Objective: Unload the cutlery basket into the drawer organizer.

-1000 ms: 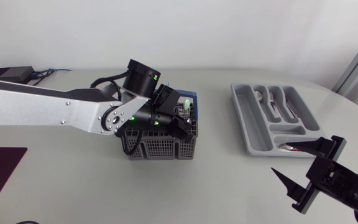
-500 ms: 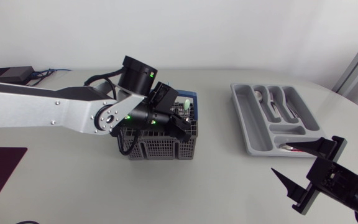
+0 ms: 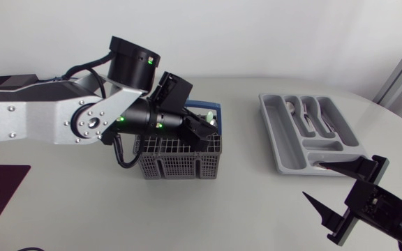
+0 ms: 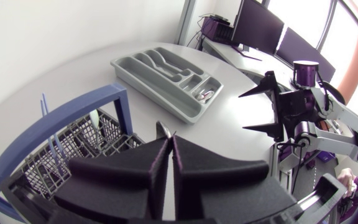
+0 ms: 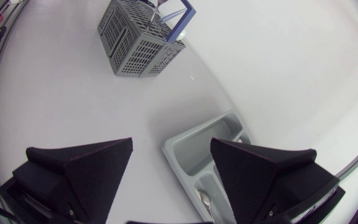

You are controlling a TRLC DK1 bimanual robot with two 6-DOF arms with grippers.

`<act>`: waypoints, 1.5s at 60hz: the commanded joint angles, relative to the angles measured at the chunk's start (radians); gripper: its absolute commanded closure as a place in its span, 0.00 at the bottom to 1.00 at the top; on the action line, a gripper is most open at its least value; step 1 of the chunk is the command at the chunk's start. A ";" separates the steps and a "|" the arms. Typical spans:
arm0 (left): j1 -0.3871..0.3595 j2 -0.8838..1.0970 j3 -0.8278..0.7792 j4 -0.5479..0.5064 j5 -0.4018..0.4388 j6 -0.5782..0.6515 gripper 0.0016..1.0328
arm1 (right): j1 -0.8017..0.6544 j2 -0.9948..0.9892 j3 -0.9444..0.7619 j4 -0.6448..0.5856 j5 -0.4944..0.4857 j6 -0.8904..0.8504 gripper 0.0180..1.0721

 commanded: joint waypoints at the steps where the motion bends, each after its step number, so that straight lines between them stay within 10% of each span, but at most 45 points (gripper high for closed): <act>1: 0.010 -0.037 -0.027 -0.014 0.030 -0.003 0.91 | 0.016 -0.015 0.024 -0.021 -0.003 0.038 0.14; 46: 0.042 -0.212 0.045 -0.150 0.199 0.052 0.91 | 0.247 -0.028 0.219 -0.153 0.006 0.264 0.14; 90: -0.094 -0.011 0.210 -0.544 0.407 0.491 0.91 | 0.620 0.285 0.401 -0.178 -0.041 0.425 0.24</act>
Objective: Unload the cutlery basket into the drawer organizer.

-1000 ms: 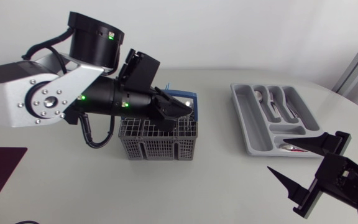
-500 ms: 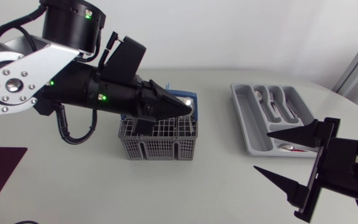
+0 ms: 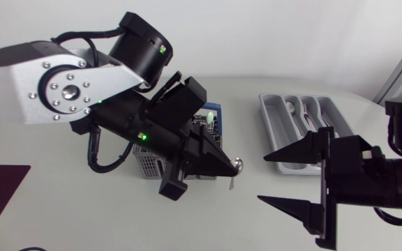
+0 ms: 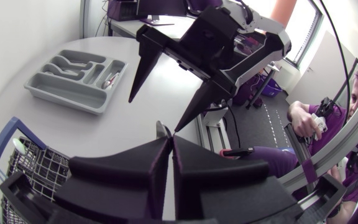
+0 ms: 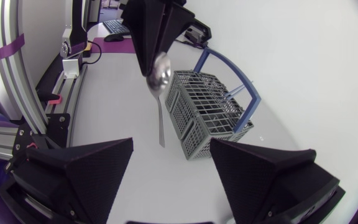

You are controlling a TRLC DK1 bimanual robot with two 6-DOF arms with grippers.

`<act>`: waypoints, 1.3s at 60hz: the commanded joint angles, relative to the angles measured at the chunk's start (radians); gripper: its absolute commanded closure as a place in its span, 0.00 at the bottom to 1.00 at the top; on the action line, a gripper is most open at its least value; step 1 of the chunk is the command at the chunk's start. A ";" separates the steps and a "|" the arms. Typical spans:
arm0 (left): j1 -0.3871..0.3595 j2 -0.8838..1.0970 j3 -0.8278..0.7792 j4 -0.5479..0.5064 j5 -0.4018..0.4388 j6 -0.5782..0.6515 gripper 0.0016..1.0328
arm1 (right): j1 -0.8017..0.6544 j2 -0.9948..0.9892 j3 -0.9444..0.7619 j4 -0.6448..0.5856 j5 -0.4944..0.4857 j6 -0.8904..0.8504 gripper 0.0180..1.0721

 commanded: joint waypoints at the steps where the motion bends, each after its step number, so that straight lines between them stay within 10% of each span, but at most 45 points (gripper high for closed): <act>1: -0.003 0.044 0.055 -0.032 0.030 0.066 0.91 | 0.038 0.031 0.023 0.008 -0.011 0.034 0.26; 16: 0.002 0.081 0.097 -0.092 0.079 0.104 0.91 | 0.087 0.078 0.012 0.043 -0.018 0.032 0.48; 78: -0.011 0.131 0.169 -0.199 0.133 0.152 0.92 | 0.139 0.136 0.006 0.082 -0.038 0.032 0.87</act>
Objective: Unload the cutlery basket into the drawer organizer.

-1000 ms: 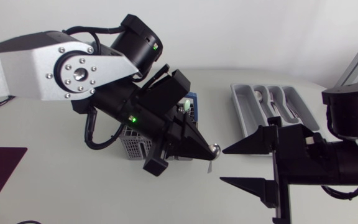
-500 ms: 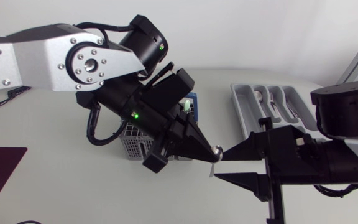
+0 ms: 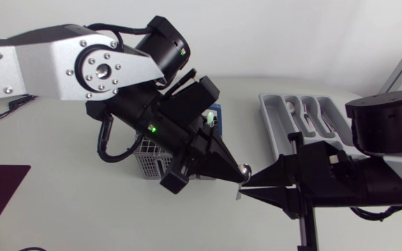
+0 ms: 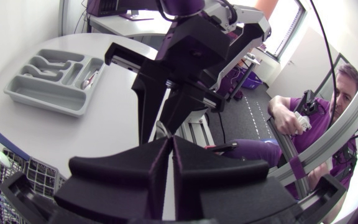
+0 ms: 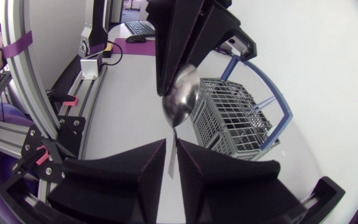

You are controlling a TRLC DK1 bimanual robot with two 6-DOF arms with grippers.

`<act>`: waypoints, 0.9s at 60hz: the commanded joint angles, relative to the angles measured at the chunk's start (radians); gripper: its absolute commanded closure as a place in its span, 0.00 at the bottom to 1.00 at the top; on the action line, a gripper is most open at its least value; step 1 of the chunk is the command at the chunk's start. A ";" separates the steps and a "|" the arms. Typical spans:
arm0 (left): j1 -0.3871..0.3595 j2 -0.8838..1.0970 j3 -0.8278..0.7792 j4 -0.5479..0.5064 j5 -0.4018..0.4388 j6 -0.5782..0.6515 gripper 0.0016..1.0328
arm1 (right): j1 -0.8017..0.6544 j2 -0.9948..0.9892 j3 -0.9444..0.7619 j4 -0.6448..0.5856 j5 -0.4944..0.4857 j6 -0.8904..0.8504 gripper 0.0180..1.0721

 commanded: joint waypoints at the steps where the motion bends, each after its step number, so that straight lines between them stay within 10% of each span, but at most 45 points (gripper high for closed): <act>1: -0.007 0.023 0.037 -0.014 0.025 0.019 0.92 | 0.016 0.018 0.002 0.003 -0.014 0.018 0.87; 28: 0.011 0.016 0.047 -0.022 0.043 0.016 0.90 | 0.037 0.025 0.002 -0.003 -0.007 0.038 0.95; 32: 0.023 0.012 0.055 -0.022 0.043 0.016 0.78 | 0.037 0.021 0.001 -0.009 -0.006 0.038 0.94; 42: 0.060 -0.020 0.066 -0.017 0.043 0.010 0.09 | 0.016 0.005 -0.012 -0.035 0.008 0.020 0.94; 54: 0.152 -0.054 0.072 0.029 0.002 -0.083 0.04 | -0.138 -0.011 -0.029 -0.074 0.016 -0.071 0.94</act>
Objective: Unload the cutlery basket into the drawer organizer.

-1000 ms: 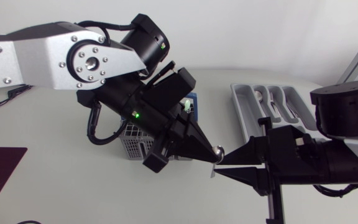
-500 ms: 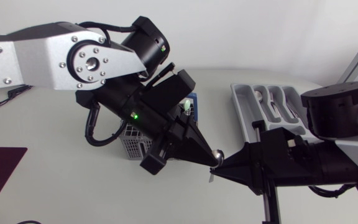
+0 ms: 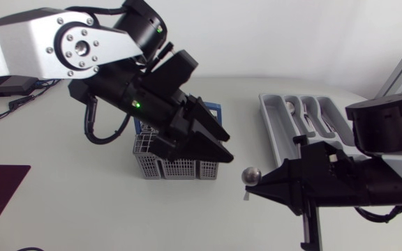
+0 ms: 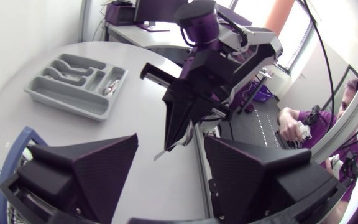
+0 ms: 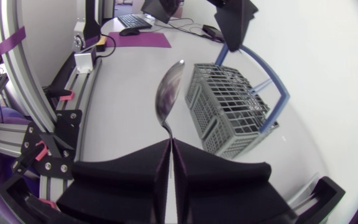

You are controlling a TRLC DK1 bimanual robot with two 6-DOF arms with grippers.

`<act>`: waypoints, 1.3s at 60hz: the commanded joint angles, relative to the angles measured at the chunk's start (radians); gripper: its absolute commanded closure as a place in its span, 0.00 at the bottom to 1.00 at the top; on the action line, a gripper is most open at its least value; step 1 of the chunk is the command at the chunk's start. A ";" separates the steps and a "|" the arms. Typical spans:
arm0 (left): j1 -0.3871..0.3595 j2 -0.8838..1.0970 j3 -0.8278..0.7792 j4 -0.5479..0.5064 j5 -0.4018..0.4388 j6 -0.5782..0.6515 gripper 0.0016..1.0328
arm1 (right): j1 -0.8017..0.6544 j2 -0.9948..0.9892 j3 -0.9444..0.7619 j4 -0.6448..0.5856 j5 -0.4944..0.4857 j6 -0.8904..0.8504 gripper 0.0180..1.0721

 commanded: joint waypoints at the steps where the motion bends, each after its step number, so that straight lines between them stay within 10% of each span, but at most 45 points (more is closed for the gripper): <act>1: 0.042 -0.039 0.029 0.026 -0.028 -0.059 0.04 | -0.085 -0.016 -0.027 -0.020 0.007 -0.061 0.95; 22: 0.099 -0.156 -0.140 0.144 -0.369 -0.107 0.04 | -0.511 -0.002 -0.082 0.046 0.067 -0.337 0.94; 78: 0.180 -0.220 -0.296 0.097 -0.602 -0.061 0.04 | -0.795 0.647 -0.127 0.779 0.476 -0.735 0.94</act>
